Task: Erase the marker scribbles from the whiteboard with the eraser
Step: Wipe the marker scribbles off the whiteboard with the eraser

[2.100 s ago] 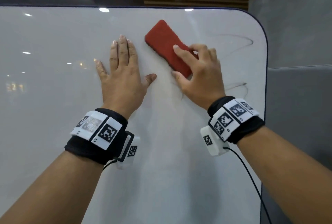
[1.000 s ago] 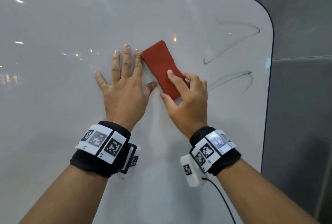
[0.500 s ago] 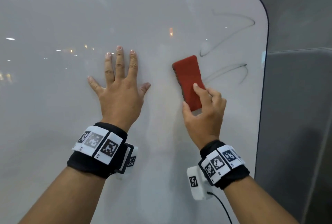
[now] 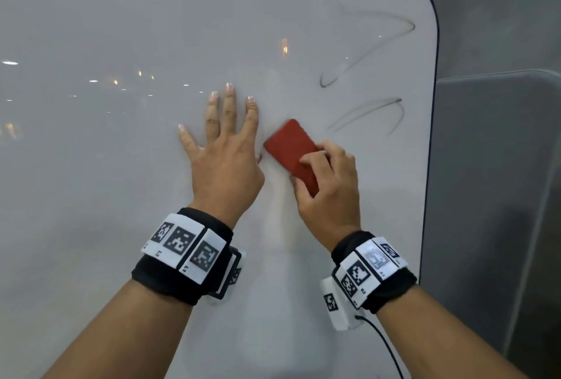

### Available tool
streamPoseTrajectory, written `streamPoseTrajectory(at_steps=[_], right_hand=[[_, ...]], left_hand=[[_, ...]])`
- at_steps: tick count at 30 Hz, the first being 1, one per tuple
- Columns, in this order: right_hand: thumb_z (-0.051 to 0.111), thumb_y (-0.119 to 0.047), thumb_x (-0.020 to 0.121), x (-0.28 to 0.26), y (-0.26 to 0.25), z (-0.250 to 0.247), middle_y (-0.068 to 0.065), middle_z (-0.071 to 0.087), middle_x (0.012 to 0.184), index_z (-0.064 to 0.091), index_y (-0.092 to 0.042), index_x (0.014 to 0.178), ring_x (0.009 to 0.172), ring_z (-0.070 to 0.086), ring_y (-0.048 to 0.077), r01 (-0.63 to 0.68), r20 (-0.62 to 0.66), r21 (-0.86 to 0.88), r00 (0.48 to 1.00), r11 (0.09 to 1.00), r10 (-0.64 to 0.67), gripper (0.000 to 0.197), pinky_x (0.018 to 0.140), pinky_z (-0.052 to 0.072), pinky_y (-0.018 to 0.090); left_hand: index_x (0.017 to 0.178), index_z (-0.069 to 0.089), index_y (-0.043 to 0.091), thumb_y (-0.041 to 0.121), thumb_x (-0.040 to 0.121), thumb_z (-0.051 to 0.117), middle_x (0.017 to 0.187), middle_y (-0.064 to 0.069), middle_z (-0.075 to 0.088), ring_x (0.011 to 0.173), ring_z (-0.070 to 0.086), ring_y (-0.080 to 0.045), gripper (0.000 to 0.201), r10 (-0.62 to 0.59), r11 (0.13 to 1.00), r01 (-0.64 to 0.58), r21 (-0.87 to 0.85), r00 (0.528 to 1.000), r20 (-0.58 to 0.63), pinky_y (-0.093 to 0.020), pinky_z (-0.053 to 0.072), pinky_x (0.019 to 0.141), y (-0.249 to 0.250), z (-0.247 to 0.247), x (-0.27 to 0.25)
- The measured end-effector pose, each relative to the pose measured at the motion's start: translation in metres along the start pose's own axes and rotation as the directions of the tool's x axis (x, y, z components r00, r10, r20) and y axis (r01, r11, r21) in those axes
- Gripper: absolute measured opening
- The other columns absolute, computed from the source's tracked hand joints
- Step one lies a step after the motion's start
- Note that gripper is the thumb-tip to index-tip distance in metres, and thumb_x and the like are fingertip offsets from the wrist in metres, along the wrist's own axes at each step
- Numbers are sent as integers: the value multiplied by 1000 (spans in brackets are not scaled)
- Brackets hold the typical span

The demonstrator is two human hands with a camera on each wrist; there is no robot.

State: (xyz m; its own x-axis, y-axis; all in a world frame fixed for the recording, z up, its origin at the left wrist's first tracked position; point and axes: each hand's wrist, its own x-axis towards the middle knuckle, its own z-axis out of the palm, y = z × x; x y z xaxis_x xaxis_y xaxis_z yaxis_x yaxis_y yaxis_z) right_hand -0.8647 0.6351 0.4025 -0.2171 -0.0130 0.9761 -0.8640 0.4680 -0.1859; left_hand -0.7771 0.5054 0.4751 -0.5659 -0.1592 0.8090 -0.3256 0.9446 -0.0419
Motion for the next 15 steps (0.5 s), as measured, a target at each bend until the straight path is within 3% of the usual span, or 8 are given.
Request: streamPoseTrajectory(at_steps=[3,6,7,11,12,15], right_hand=[[72,-18,79,7,22,-11,10,53,125,60,-18,131,105,49,29,2,-26,-44,1000,999,-4,54,92,46,48],[70,-20,82,14,35,-13,12,50,131,57,-23,137,111,47,30,-182,-139,-9,974,983,179,57,96,46,50],[69,-20,81,12,31,-9,12,51,131,58,-24,137,111,47,31,-182,-133,-16,975,983,179,57,95,45,50],[70,-19,77,-1,26,-9,5,55,128,61,-28,133,105,50,29,94,73,-65,993,993,-89,57,87,45,45],[70,-19,77,3,34,-14,5,55,127,61,-29,133,104,50,28,108,74,-76,992,991,-103,57,86,45,44],[70,-21,78,23,57,-24,6,54,125,61,-28,132,105,49,27,-96,-108,-33,990,995,92,55,91,44,44]], left_hand=[[156,4,26,32,97,53,164,0,-14,151,-13,-23,77,5,1000,-5,18,1000,13,-72,12,110,3,1,-1],[156,0,27,36,97,54,163,1,-17,150,-15,-24,80,-12,999,11,31,999,35,-73,13,109,6,1,-1],[156,-1,29,36,97,55,163,0,-18,150,-16,-25,81,-20,999,19,26,999,39,-74,14,108,9,1,-1],[155,0,36,33,94,58,162,-3,-19,149,-17,-28,85,-34,999,35,-19,999,34,-77,14,106,17,2,1],[155,2,37,33,92,60,162,-3,-17,150,-17,-28,85,-37,999,38,-34,999,30,-78,13,106,18,3,1],[153,13,37,39,88,64,163,-4,-10,150,-12,-28,83,-63,996,63,-70,998,11,-77,14,106,21,3,1]])
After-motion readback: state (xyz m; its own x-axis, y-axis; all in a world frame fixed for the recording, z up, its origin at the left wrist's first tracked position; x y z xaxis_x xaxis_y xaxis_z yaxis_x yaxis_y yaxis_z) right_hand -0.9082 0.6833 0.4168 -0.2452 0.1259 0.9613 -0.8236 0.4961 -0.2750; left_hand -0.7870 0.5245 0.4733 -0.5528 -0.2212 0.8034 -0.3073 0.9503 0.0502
